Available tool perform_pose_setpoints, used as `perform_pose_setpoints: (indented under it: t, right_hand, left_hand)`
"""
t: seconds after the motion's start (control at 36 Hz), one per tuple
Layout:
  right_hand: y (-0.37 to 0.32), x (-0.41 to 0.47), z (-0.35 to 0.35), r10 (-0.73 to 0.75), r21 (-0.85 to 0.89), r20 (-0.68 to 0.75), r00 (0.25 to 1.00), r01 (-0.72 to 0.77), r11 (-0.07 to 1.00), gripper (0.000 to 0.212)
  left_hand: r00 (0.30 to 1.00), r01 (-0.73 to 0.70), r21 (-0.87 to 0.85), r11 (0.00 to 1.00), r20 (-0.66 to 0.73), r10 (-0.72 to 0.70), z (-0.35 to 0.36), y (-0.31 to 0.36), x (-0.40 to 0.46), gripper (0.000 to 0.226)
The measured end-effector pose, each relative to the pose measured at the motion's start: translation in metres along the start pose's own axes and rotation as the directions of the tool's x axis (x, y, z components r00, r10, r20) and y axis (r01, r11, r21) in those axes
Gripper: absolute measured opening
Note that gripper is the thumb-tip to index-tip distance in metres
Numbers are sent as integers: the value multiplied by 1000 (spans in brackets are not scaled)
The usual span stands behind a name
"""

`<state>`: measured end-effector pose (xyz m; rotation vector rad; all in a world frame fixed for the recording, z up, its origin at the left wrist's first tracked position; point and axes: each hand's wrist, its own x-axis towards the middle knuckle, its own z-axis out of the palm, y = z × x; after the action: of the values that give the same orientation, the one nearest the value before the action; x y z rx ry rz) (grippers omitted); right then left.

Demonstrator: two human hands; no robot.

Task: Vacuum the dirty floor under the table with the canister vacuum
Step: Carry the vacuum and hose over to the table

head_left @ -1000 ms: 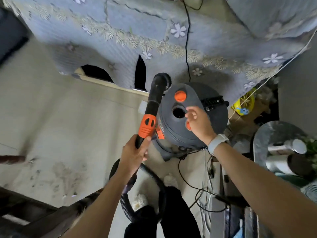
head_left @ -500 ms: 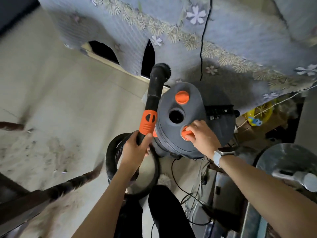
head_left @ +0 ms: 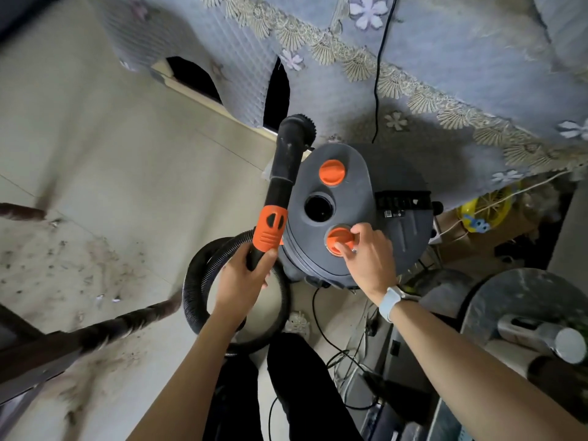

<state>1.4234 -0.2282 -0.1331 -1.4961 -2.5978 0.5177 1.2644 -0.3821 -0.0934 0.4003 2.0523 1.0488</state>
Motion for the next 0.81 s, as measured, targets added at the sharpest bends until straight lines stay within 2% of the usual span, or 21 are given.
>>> perform_pose_setpoints:
  t: [0.08,0.17,0.33,0.42,0.47,0.61,0.81]
  right_hand:
    - [12,6,-3,-191,-54,62,980,194,979,29]
    - [28,17,-8,-359,-26,122,925,364,931,27]
    - [33,50,-17,-534,9,250,808,549,836,14]
    - [32,53,-19,-583,-33,260,770,610,791,17]
    - [30,48,-18,-584,-81,238,776,615,784,24]
    - [21,32,-5,-461,-144,157,874,482,865,42]
    - [16,16,7,-343,-107,37,939,345,932,42]
  left_hand:
    - [1000,-6,9,1000,3,6,-2,-1,0,23]
    - [1000,-2,17,1000,2,2,-1,-3,1,23]
    - [1000,-6,36,999,12,5,2,-8,0,25]
    - [1000,5,28,1000,10,-5,4,-6,0,32]
    - [1000,6,26,1000,10,-6,5,-5,1,29]
    - [1000,13,40,999,-4,-13,5,-4,4,29]
    - [1000,6,46,999,-4,-6,2,-4,2,20]
